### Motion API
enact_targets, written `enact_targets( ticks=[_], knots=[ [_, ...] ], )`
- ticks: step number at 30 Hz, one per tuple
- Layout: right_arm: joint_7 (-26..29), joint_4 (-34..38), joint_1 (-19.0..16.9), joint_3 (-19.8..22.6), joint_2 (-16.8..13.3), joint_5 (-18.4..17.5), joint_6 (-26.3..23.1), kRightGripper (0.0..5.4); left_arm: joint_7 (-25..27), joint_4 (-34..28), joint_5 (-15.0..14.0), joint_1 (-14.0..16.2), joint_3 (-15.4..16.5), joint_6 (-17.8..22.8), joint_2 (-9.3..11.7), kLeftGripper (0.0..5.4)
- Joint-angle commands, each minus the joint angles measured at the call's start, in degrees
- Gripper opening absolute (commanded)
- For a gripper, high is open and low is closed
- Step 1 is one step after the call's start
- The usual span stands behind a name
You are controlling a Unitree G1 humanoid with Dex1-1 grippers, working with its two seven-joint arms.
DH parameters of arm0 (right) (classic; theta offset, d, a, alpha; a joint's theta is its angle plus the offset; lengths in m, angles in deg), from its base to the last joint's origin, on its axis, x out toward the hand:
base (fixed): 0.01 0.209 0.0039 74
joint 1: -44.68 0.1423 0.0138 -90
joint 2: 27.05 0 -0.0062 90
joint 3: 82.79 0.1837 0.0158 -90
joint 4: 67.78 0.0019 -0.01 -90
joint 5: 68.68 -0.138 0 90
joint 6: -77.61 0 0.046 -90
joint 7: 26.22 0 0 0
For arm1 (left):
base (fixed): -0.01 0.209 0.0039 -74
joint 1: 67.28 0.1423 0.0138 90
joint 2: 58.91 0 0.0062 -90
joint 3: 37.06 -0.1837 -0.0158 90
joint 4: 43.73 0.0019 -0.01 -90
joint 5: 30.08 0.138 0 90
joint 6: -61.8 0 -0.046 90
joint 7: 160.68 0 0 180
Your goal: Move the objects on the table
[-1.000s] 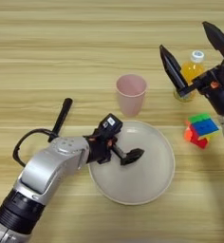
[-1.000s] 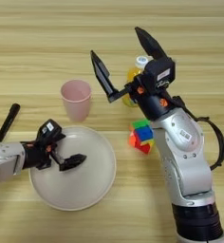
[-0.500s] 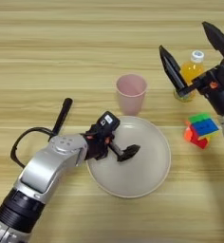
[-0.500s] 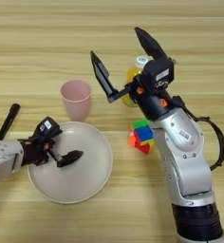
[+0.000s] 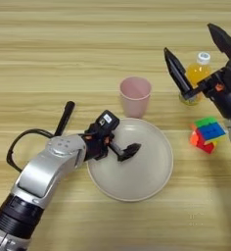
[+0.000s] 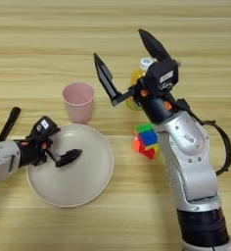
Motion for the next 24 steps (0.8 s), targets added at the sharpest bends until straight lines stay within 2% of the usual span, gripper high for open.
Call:
enact_targets(
  ticks=[1,5,18,24],
  knots=[
    [0.15,-0.04,0.87,-0.05,0.14,0.25,0.55,5.40,0.06,-3.87,-0.53,-0.60,1.12,0.84,-0.35,5.37],
    [0.13,0.06,0.71,-0.09,0.17,0.25,0.58,5.40,0.83,-9.72,-3.70,0.28,1.95,4.35,-0.74,5.37],
    [0.22,0.11,0.39,-0.11,0.31,0.12,0.86,5.40,-1.18,-22.62,-8.59,1.52,2.40,11.00,-1.78,5.37],
    [0.25,0.04,0.33,-0.10,0.27,-0.01,1.05,5.40,-2.60,-27.50,-11.99,1.81,3.34,13.70,-2.52,5.37]
  ],
)
